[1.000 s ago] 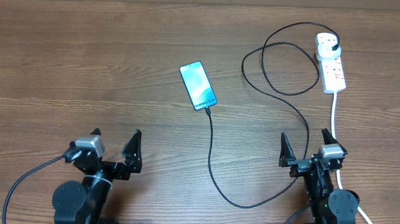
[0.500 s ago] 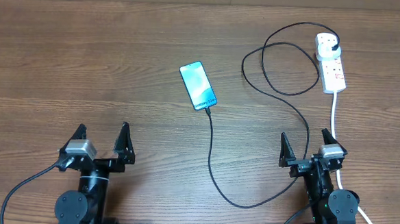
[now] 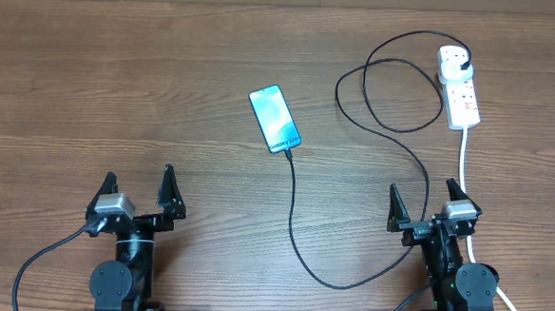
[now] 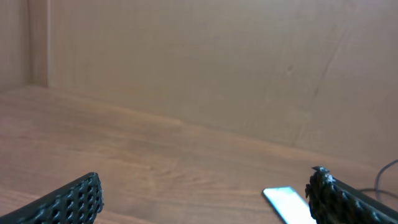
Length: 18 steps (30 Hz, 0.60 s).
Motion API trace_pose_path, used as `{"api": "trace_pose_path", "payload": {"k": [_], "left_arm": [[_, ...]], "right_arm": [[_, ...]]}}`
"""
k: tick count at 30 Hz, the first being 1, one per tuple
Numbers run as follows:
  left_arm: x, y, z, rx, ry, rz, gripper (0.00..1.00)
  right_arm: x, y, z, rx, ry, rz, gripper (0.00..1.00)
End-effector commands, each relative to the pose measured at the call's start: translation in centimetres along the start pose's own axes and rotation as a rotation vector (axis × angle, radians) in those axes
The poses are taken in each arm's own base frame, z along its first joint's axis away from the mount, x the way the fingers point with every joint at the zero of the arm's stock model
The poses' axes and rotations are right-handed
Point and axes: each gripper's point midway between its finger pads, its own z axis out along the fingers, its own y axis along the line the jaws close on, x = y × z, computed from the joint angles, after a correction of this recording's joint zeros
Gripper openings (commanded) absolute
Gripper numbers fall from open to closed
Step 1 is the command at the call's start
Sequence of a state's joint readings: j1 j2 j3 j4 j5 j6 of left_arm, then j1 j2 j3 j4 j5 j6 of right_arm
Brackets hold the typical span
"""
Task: Plug charger to phone and switch on socket
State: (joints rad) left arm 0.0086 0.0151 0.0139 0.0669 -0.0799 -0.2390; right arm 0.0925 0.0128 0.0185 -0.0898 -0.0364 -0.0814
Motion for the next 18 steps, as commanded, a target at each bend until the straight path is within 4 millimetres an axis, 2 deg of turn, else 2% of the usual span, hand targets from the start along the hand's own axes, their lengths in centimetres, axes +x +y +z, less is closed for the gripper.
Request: {"api": "trace_pose_path", "payload": {"k": [1, 4, 13, 18], "left_arm": [[1.1, 1.1, -0.1, -0.053, 0.035, 0.055, 1.00], [2.9, 2.3, -0.3, -0.108, 0.108, 0.072, 1.00], [3.1, 1.9, -0.3, -0.077, 0.123, 0.269, 1.00], [3.2, 1.8, -0.3, -0.068, 0.127, 0.276, 1.00]], "right_arm": [[0.1, -0.1, 0.0, 0.006, -0.005, 0.006, 1.00], [0.1, -0.1, 0.0, 0.006, -0.005, 0.006, 1.00], [0.1, -0.1, 0.0, 0.006, -0.005, 0.006, 1.00], [0.1, -0.1, 0.0, 0.006, -0.005, 0.006, 1.00]]}}
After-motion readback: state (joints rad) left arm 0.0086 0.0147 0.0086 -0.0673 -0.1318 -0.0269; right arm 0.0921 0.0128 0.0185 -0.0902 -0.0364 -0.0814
